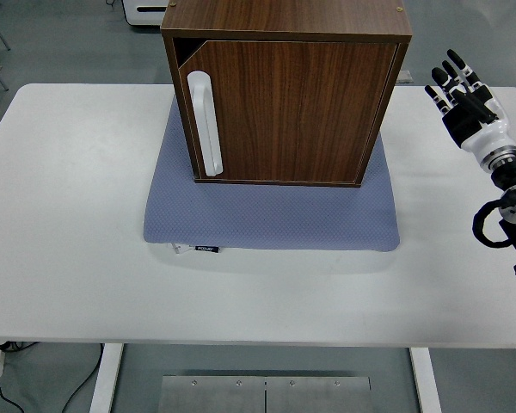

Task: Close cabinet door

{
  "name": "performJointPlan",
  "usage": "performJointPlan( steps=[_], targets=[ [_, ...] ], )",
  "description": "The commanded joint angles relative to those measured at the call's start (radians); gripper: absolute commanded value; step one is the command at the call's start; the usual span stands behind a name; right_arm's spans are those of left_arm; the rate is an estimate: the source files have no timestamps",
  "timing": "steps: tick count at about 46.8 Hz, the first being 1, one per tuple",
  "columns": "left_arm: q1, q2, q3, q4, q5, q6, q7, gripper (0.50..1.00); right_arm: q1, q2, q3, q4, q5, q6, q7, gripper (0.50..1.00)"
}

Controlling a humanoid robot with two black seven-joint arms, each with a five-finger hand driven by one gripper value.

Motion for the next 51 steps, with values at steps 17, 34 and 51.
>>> performJointPlan(
  steps=[17, 34, 51],
  targets=[
    [0.000, 0.000, 0.000, 0.000, 0.000, 0.000, 0.000, 1.000, 0.017, 0.015, 0.025, -0.018, -0.009, -0.003, 0.009, 1.000],
    [0.000, 0.000, 0.000, 0.000, 0.000, 0.001, 0.000, 1.000, 0.041, 0.050, 0.022, -0.098, -0.080, -0.005, 0.023, 1.000],
    [0.000, 0.000, 0.000, 0.000, 0.000, 0.000, 0.000, 1.000, 0.067, 0.053, 0.020, -0.099, -0.081, -0.005, 0.023, 1.000]
  ],
)
